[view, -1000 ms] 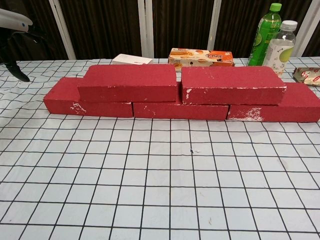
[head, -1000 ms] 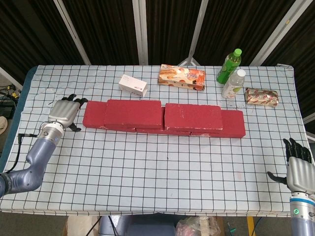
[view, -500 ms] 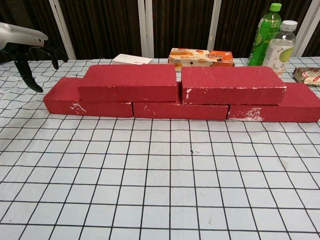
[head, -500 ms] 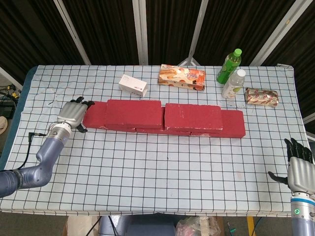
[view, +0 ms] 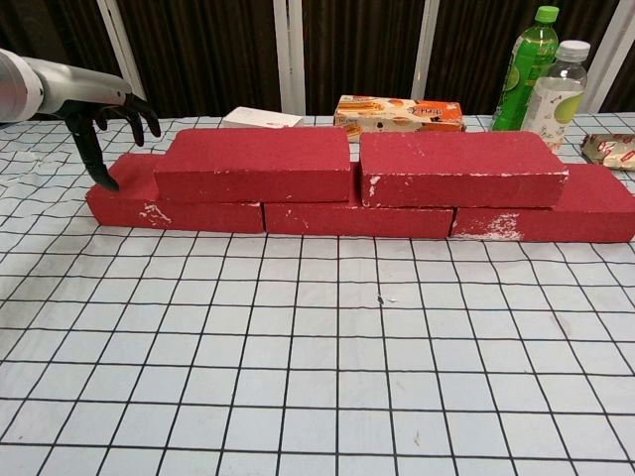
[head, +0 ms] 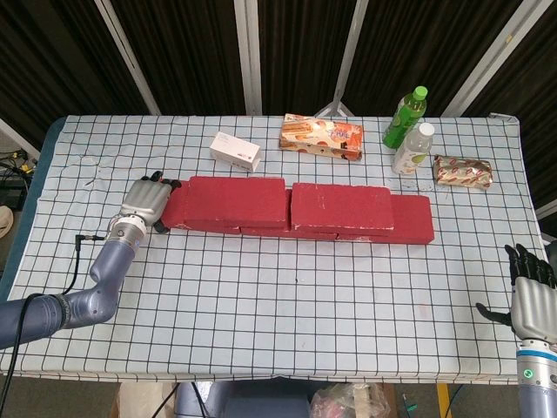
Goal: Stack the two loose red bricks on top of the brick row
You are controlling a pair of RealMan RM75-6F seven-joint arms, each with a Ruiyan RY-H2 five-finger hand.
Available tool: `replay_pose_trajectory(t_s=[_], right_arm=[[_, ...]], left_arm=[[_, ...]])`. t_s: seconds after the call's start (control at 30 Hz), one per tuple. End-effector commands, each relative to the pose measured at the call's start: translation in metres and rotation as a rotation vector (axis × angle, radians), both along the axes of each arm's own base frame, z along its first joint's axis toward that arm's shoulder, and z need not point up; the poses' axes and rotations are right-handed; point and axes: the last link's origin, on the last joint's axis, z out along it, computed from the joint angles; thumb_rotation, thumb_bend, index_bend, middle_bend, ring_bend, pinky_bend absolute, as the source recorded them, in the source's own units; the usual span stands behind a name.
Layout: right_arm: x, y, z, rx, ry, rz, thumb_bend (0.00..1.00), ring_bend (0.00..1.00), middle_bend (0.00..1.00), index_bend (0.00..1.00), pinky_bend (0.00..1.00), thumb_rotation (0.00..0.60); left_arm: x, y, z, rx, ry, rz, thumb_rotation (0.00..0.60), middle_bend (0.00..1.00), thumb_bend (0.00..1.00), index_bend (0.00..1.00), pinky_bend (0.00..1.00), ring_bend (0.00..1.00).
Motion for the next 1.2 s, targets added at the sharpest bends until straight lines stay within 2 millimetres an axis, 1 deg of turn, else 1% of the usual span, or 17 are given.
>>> replay_pose_trajectory(t_s=[0.03,0.27,0.67,1.2], right_arm=[[0.0,0.0,0.0,-0.001,-0.002,0.0,0.15,0.0,0.0,0.05,0.0,0.6],[-0.001,0.0,0.001,-0.002,-0.001,-0.002,0.15,0.0,0.0,0.05,0.0,0.6],[0.0,0.0,-0.001,0.004,0.004,-0.002,0.15,0.0,0.0,0.05,0.0,0.6],[0.0,-0.001,-0.002,0.003,0.008,-0.007,0.15,0.0,0.0,0.05,0.0,0.6]], left_arm=[[0.003,0.001,-0.004,-0.002,0.006,-0.003,0.6,0.22,0.0,0.2,0.2,0.08],[0.007,0.003,-0.014,-0.009,0.024,-0.003,0.6,0.22,0.0,0.19,0.2,0.08],[0.002,0.009,-0.013,0.017,0.032,0.025,0.6,0.22,0.0,0.17,0.2,0.08],[0.005,0.013,-0.018,0.008,0.029,0.028,0.6,0.22,0.0,0.15,0.2,0.08]])
